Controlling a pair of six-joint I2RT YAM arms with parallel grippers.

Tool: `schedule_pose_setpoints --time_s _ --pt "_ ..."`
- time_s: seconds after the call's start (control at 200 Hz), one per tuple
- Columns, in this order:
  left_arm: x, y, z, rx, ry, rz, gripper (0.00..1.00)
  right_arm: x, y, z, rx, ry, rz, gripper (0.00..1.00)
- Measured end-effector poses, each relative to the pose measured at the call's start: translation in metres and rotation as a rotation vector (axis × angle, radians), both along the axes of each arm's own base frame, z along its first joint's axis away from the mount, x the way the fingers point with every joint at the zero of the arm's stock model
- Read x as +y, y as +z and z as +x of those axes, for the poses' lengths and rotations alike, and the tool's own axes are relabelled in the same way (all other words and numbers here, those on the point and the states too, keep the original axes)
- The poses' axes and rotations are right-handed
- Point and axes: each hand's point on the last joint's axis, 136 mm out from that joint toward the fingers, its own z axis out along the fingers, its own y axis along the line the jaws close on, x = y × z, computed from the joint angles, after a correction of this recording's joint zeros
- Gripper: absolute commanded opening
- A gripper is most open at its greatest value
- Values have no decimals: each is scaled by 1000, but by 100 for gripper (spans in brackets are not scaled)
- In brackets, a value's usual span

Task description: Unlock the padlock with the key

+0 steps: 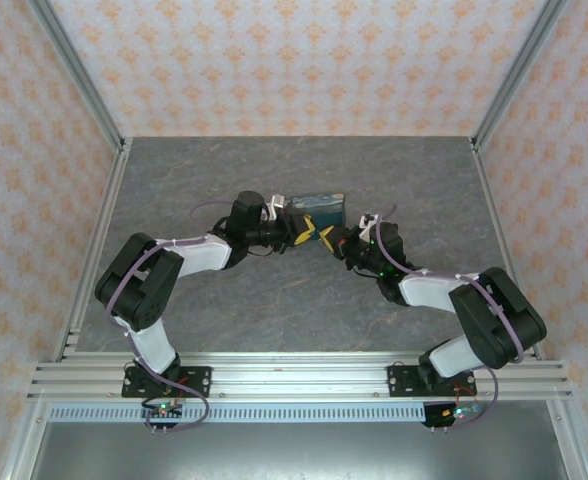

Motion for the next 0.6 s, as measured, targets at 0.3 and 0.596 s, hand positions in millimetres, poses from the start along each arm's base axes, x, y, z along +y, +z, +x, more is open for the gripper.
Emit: schedule_pose_setpoints --time_s 0.3,0.596 --pt "1 0 1 -1 8 3 0 0 0 0 0 0 0 0" --pt "3 5 0 0 19 7 0 1 13 -13 -24 19 -5 0"
